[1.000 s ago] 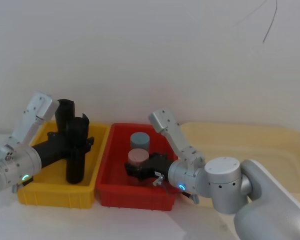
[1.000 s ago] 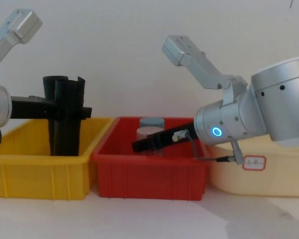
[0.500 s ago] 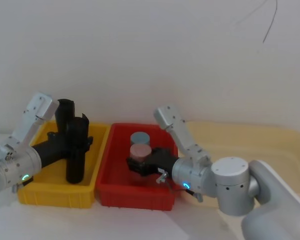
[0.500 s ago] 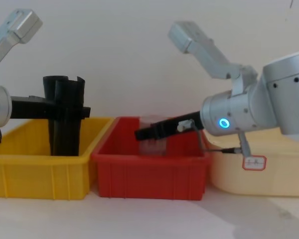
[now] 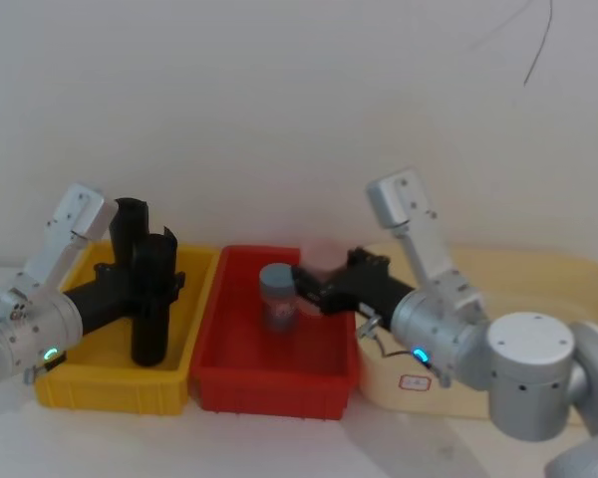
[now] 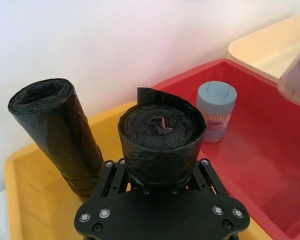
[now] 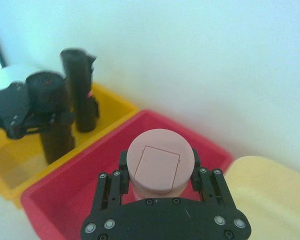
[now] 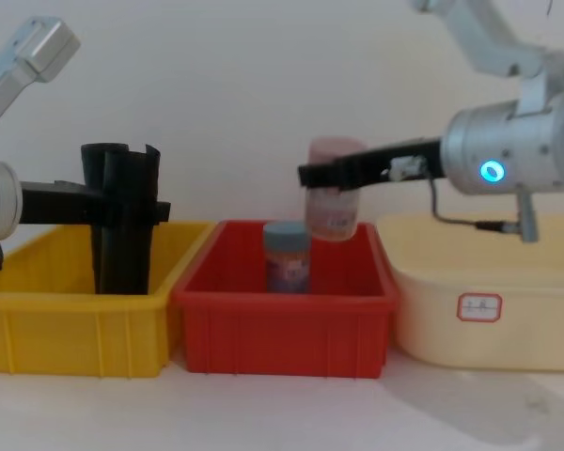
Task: Pick up the garbage bag with the one hand and transfer it to the other hand.
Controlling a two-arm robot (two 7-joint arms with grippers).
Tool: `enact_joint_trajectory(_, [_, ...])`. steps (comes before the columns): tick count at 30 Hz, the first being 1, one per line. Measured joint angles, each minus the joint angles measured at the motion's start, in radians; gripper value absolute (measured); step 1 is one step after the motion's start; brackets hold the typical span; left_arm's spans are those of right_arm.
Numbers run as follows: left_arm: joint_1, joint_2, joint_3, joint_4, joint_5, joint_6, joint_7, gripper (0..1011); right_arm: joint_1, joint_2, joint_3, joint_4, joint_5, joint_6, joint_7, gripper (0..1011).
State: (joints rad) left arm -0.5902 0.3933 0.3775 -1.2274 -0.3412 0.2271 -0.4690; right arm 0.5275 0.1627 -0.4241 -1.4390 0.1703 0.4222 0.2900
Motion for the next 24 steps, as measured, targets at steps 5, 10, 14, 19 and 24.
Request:
enact_joint_trajectory(5, [0.000, 0.000, 0.000, 0.000, 0.000, 0.000, 0.000, 446, -0.037, 0.017, 0.031, -0.076, -0.014, -0.009, -0.038, 650])
enact_joint_trajectory(10, [0.000, 0.000, 0.000, 0.000, 0.000, 0.000, 0.000, 446, -0.070, 0.033, 0.062, -0.144, -0.039, -0.020, -0.088, 650])
enact_joint_trajectory(14, [0.000, 0.000, 0.000, 0.000, 0.000, 0.000, 0.000, 446, -0.089, 0.041, 0.081, -0.177, -0.063, -0.026, -0.126, 650])
enact_joint_trajectory(19, [0.000, 0.000, 0.000, 0.000, 0.000, 0.000, 0.000, 446, -0.104, 0.046, 0.102, -0.200, -0.090, -0.032, -0.173, 650])
enact_joint_trajectory(24, [0.000, 0.000, 0.000, 0.000, 0.000, 0.000, 0.000, 446, -0.113, 0.047, 0.126, -0.201, -0.117, -0.036, -0.222, 650])
